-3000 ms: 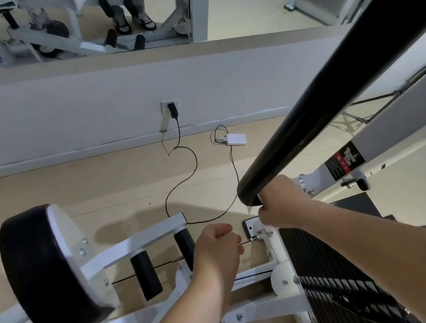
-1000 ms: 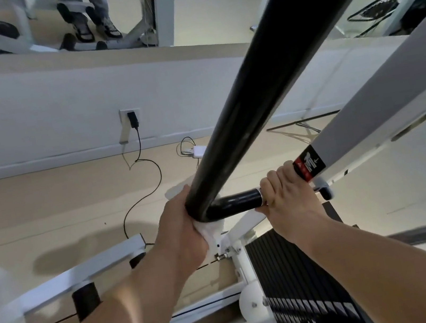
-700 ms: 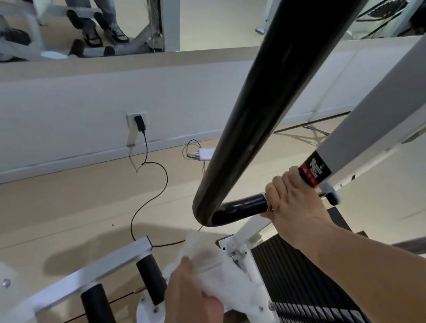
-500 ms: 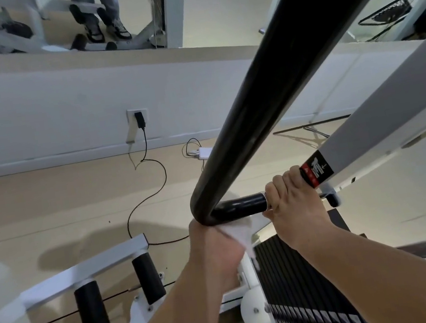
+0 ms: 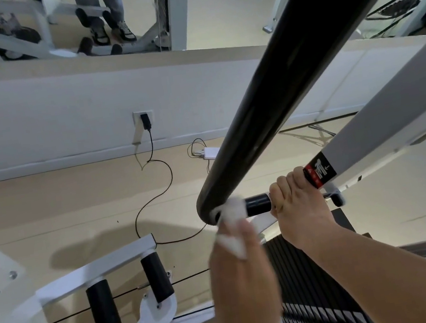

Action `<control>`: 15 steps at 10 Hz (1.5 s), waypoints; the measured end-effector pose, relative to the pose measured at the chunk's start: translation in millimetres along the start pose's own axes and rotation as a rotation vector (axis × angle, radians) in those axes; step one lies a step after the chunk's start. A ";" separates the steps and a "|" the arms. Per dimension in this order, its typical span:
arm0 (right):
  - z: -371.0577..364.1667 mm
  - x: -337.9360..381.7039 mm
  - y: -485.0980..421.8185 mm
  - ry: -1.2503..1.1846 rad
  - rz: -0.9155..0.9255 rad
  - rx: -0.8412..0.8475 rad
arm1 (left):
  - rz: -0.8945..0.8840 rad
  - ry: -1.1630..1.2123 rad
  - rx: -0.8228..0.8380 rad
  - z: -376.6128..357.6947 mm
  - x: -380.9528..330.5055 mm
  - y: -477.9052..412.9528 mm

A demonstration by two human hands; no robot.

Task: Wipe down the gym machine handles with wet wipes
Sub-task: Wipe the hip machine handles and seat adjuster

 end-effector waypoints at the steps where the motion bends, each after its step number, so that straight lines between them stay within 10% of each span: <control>1: -10.7 17.0 7.0 1.179 0.324 0.101 | -0.720 -0.671 0.161 -72.0 -37.9 3.5; 2: -2.3 -9.2 5.7 0.002 -0.131 0.106 | -0.490 -1.079 0.378 -109.5 18.5 -42.2; 6: -1.7 -1.3 -6.7 0.086 -0.010 0.003 | -0.220 -1.156 0.674 -127.9 4.9 -102.9; 9: 1.5 1.0 -3.7 0.118 0.010 -0.013 | -0.561 -1.173 0.303 -107.8 41.5 -46.4; 12: 0.0 -0.7 -7.6 0.033 -0.010 -0.023 | -0.183 -1.121 0.698 -130.7 5.7 -108.2; 15: 1.9 -0.5 -4.9 0.092 -0.012 -0.023 | -0.501 -1.171 0.281 -117.4 50.6 -41.0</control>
Point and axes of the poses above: each hand's wrist, its own y-axis away from the middle knuckle, its own z-axis out of the back of the hand, x = y × z, the point moved 10 cm from there along -y, towards the middle knuckle, and after that the axes turned 10 degrees about -y, right-handed, at the moved point
